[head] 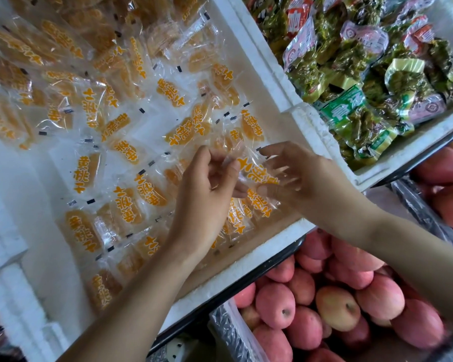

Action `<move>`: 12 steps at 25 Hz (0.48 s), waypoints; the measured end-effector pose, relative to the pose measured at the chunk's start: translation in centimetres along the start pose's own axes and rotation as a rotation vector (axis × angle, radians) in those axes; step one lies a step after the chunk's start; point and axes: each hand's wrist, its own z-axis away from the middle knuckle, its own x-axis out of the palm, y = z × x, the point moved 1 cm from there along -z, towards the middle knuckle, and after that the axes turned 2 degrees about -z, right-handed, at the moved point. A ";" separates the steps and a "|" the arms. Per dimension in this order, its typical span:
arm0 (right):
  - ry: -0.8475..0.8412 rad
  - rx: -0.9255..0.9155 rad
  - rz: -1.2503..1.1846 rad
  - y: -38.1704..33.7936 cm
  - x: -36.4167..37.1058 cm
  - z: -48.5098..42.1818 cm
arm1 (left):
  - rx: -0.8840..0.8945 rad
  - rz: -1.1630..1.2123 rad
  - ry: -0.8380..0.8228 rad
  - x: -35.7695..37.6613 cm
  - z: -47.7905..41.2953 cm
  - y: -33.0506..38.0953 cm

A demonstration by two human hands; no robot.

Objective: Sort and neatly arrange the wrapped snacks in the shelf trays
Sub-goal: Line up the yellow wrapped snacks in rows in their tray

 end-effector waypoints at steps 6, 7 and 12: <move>0.212 0.186 -0.695 0.5 -0.8 -0.6 | -0.034 0.059 0.068 0.3 0.6 -1.0; 0.214 0.150 -0.674 0.3 -1.2 -0.8 | 0.010 -0.040 0.058 0.2 0.9 -1.4; 0.137 -0.228 0.019 -0.7 -3.8 -2.9 | 0.411 -0.821 -0.064 -0.9 1.1 -3.5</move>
